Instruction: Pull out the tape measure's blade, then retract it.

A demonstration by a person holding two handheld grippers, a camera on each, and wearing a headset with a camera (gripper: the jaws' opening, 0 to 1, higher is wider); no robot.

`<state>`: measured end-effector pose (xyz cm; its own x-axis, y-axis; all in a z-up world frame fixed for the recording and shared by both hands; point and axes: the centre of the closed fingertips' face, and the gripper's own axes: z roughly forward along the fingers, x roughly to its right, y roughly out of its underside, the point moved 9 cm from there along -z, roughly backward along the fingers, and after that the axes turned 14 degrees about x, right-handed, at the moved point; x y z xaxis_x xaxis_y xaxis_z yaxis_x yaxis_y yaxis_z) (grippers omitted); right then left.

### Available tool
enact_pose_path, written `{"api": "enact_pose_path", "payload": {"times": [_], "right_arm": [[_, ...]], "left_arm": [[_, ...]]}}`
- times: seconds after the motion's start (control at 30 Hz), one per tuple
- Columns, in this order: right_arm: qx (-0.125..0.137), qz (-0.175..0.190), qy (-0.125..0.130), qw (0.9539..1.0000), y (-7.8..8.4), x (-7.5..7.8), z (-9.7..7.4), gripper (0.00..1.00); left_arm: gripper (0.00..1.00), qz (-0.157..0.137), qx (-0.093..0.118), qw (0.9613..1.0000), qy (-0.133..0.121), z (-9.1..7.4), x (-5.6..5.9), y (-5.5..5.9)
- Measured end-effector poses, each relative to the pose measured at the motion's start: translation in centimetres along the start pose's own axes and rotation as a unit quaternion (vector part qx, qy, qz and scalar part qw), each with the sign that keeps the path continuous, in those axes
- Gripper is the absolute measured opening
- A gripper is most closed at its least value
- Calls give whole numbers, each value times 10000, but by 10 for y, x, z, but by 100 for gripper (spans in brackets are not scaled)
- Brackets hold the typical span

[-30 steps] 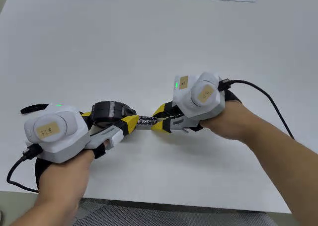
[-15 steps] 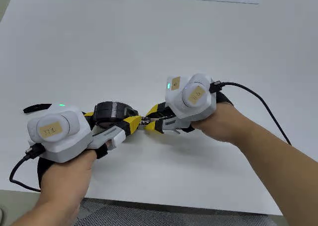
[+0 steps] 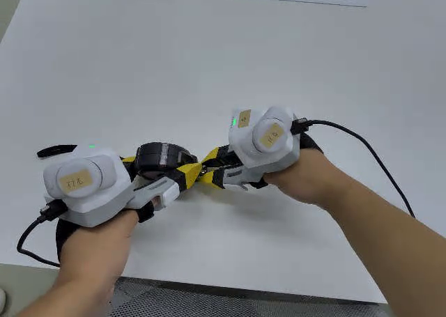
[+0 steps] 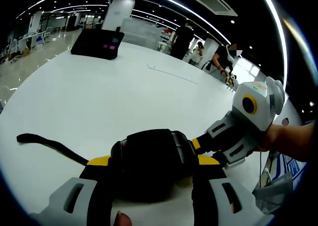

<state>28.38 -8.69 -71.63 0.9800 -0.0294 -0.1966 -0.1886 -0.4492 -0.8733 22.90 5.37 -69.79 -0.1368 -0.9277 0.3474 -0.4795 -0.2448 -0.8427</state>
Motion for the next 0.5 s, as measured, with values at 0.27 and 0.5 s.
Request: {"api": "enact_pose_path", "payload": {"times": [0.27, 0.5], "right_arm": [[70, 60, 70, 9999, 1, -1, -1, 12], [72, -37, 110, 9999, -2, -2, -6, 16]], "left_arm": [[60, -10, -18, 10000, 44, 0, -2, 0], [61, 3, -24, 10000, 68, 0, -1, 0]]}}
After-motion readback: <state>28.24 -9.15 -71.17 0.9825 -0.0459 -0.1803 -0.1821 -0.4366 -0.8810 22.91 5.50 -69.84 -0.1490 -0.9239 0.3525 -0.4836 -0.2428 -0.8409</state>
